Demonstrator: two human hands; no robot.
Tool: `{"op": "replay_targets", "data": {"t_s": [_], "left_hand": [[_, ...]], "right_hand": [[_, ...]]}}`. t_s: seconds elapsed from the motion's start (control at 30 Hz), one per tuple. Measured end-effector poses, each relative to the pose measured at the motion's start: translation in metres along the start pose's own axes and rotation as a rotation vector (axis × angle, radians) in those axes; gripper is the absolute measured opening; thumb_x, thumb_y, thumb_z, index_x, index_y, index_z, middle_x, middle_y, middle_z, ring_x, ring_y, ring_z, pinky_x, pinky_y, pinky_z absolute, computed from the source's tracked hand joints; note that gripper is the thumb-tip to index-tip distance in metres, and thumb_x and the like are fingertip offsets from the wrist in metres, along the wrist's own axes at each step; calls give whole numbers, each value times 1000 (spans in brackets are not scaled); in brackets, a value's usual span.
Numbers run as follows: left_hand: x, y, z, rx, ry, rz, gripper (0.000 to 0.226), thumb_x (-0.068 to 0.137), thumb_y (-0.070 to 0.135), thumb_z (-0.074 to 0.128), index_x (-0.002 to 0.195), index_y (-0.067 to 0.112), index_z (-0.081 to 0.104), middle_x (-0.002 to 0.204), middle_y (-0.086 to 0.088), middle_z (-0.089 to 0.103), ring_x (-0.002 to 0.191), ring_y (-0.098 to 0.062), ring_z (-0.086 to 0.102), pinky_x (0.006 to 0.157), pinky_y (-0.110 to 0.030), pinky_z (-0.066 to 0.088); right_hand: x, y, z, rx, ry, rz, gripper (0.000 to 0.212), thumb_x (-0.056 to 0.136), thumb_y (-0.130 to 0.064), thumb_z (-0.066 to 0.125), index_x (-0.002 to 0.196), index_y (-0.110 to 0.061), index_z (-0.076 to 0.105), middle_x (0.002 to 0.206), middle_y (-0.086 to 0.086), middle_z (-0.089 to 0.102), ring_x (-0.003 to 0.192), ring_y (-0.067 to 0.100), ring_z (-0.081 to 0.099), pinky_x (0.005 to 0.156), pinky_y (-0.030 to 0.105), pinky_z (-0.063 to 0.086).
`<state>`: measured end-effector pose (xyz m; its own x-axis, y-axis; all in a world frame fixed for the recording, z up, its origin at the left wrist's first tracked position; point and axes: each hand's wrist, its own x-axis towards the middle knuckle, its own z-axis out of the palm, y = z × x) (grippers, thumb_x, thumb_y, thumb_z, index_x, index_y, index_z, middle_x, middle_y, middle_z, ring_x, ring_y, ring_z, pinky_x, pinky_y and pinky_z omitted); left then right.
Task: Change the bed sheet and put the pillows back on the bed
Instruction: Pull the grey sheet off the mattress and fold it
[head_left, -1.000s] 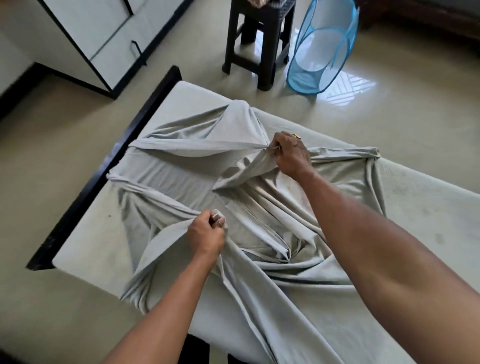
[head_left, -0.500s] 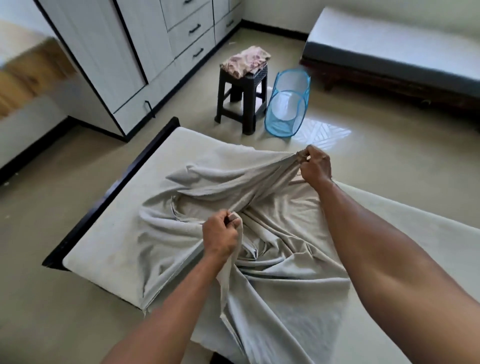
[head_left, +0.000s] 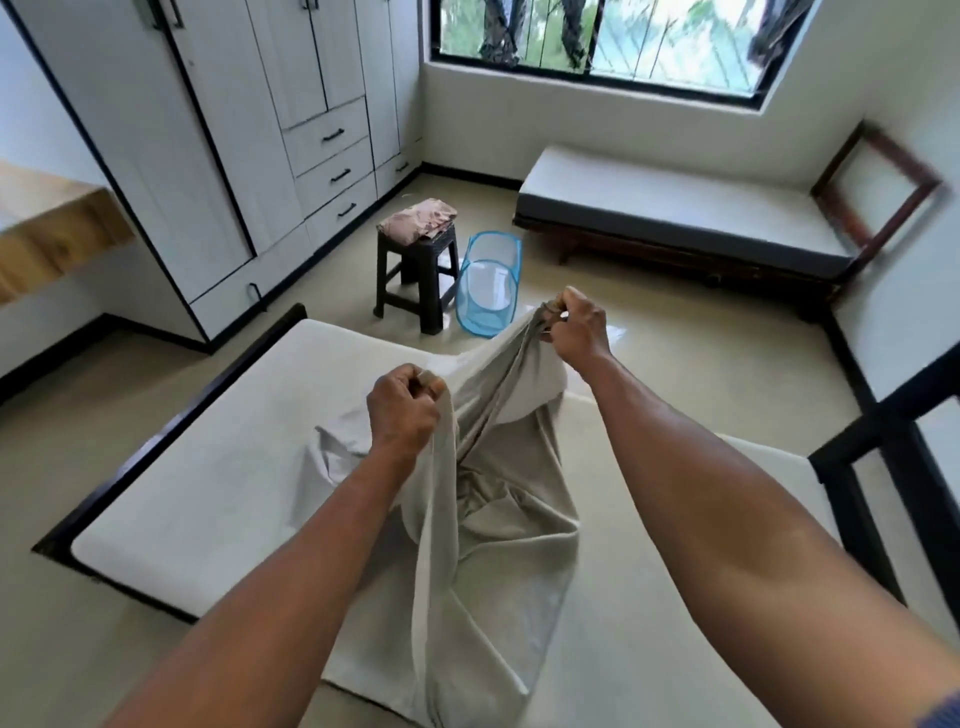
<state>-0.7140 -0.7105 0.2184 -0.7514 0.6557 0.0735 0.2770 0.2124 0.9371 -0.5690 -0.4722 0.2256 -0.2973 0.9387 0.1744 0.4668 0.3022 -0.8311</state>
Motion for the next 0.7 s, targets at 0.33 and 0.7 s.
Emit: {"op": "replay_targets", "data": {"t_s": [0.33,0.7], "left_hand": [[-47,133,58,-283,-138,166,13,87,-6,62,76,2,64,73,-7,65,65,-10,58,64,-31,51],[-23,296,136,-514,-52,327,17,88,8,74,74,16,68,65,4,65,62,-14,60,63,-39,56]], "right_hand": [[17,-87,-159,-121,340,-142,12,90,-3,58,96,4,66,97,21,69,94,32,62,78,38,44],[79,-174,-263,-50,315,-379,5,89,-5,62,86,-7,59,84,10,61,80,23,54,60,31,35]]}}
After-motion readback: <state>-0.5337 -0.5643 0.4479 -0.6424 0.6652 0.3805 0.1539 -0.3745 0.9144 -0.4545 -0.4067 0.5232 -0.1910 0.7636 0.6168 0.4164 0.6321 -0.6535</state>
